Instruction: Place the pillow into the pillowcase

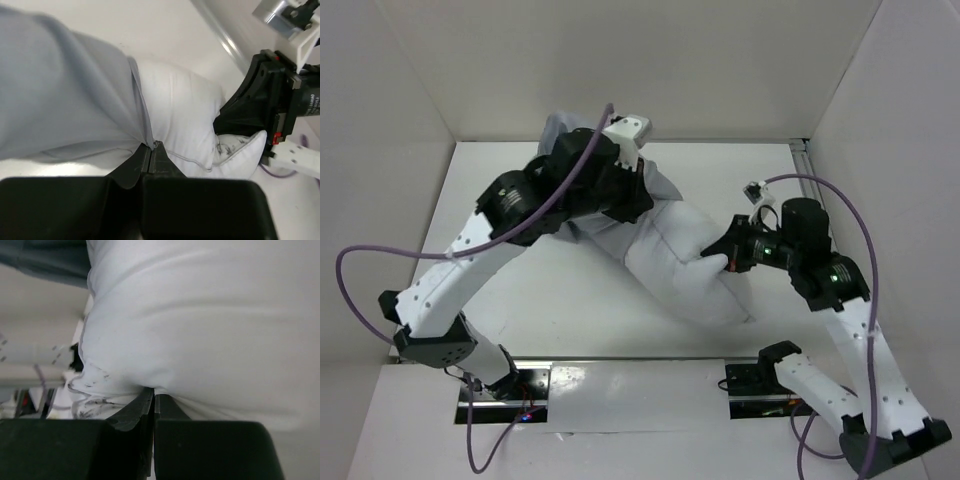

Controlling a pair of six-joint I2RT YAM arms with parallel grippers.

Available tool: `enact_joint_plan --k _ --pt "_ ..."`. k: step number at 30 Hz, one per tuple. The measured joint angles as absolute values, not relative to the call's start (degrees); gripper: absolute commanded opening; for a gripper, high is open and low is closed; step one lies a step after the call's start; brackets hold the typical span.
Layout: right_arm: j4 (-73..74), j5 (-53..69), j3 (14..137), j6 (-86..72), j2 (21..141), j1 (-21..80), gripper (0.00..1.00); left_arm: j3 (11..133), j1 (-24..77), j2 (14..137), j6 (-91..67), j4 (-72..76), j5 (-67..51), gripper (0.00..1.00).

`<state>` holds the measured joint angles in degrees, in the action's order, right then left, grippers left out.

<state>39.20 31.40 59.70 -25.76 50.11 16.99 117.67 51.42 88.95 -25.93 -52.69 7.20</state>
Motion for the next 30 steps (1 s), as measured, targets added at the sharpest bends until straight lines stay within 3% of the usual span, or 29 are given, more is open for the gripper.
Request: enact_joint_plan --k 5,11,14,15,16,17,19,21,23,30 --pt "46.6 37.7 64.6 -25.5 44.1 17.5 0.00 126.2 52.6 87.9 -27.2 -59.7 6.6 0.00" --pt "44.0 31.4 61.7 -29.4 45.7 17.3 0.00 137.9 39.4 102.8 -27.2 -61.7 -1.3 0.02" --pt "38.7 24.6 56.2 -33.8 51.3 16.8 0.00 140.5 35.5 114.1 -26.5 -59.5 -2.6 0.58" --pt "37.0 22.8 54.6 -35.1 54.0 16.1 0.05 140.9 34.5 117.7 -26.4 -57.3 -2.8 0.82" --pt "35.3 21.5 53.2 -36.2 57.6 14.6 0.23 141.3 33.5 121.0 -26.0 -54.7 -2.9 0.88" --pt "33.9 20.5 52.3 -37.5 61.2 13.1 0.65 141.2 32.9 122.9 -25.7 -53.5 -2.9 0.91" --pt "30.9 18.4 52.1 -38.5 68.5 8.9 0.81 138.5 31.7 123.7 -25.2 -52.3 -1.8 0.91" --pt "28.8 17.1 52.3 -38.9 73.5 5.0 0.92 135.6 31.5 121.2 -24.3 -52.1 1.0 0.78" --pt "28.7 16.4 53.3 -38.3 75.4 2.5 0.95 132.3 32.5 116.5 -23.6 -52.2 4.7 0.74" --pt "29.3 16.3 56.6 -33.6 70.0 -5.0 0.99 110.5 38.2 89.2 -25.2 -53.4 20.6 0.84"
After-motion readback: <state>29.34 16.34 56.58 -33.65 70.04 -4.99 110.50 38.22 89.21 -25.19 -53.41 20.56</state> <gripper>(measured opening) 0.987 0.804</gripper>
